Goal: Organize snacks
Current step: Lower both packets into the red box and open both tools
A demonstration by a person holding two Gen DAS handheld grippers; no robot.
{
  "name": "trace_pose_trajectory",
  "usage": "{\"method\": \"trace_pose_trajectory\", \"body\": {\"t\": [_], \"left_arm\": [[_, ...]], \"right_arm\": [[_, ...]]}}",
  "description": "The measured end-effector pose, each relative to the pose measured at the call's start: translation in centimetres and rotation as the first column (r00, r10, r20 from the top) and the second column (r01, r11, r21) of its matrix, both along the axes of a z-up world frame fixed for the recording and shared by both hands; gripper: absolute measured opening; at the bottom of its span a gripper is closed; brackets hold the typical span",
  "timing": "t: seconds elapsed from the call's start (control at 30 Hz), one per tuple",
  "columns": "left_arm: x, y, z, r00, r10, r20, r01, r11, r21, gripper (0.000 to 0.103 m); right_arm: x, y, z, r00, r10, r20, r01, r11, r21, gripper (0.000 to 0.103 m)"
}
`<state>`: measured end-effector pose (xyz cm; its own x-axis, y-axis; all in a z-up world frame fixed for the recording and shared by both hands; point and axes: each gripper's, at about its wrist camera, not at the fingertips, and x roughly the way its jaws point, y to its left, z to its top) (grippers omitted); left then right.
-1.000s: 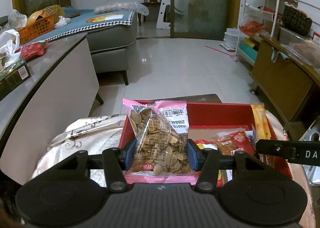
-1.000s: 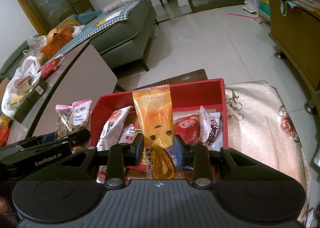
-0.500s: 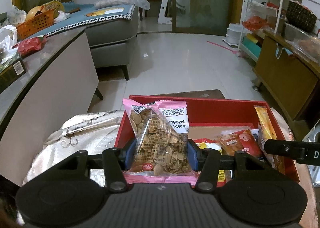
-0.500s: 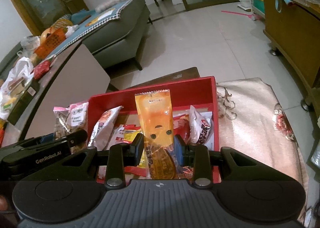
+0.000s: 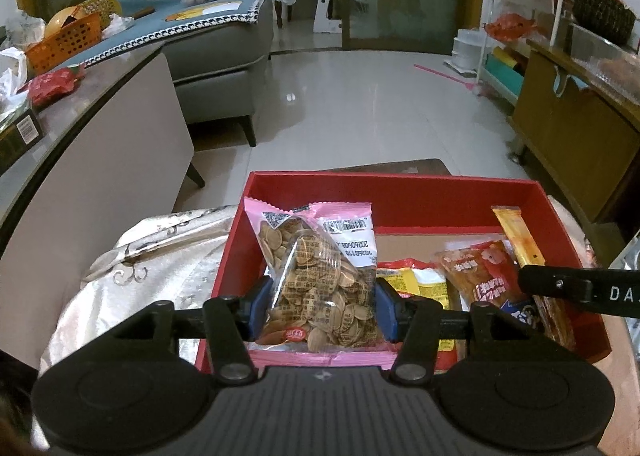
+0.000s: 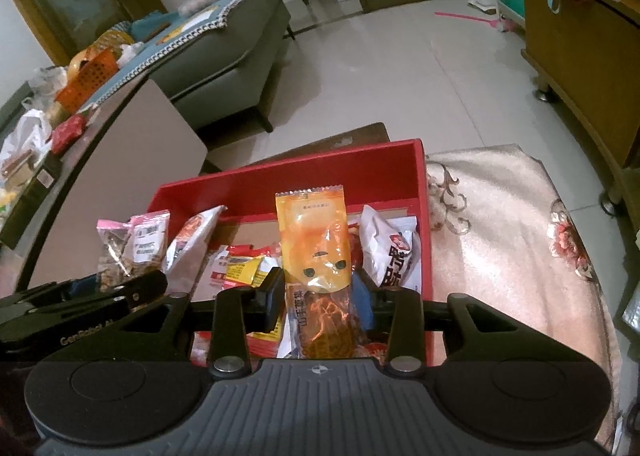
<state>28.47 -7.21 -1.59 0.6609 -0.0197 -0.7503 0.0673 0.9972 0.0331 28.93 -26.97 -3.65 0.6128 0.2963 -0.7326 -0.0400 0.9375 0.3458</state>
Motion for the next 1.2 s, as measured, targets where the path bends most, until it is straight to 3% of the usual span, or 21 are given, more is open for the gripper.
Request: {"method": "trace_pose_trajectory", "body": {"t": [0.17,0.37,0.5,0.77,1.2], "left_arm": [[-0.3,-0.1,0.4,1.0,-0.003,0.024,0.003,1.0,0.009,0.062],[-0.4,0.0,0.5,1.0,-0.005,0.025,0.004,1.0,0.014,0.063],[-0.5,0.0,0.6,1.0,0.0,0.023,-0.001,1.0,0.013,0.063],[-1.3,0.2,1.3,0.999,-0.008,0.036,0.007,1.0,0.017,0.064],[-2.9,0.4,2.5,0.998,-0.014,0.058,0.012,0.999,0.037,0.064]], "right_arm": [[0.0,0.4,-0.2,1.0,0.017,-0.011,-0.017,1.0,0.001,0.052],[-0.1,0.6,-0.3,1.0,0.018,-0.023,-0.018,1.0,-0.014,0.054],[-0.2,0.9,0.2,1.0,0.021,-0.007,-0.021,0.999,-0.027,0.062],[-0.7,1.3,1.1,0.999,0.027,0.018,-0.026,0.998,-0.05,0.063],[-2.4,3.9,3.4,0.99,0.122,0.064,-0.116,0.989,-0.091,0.074]]}}
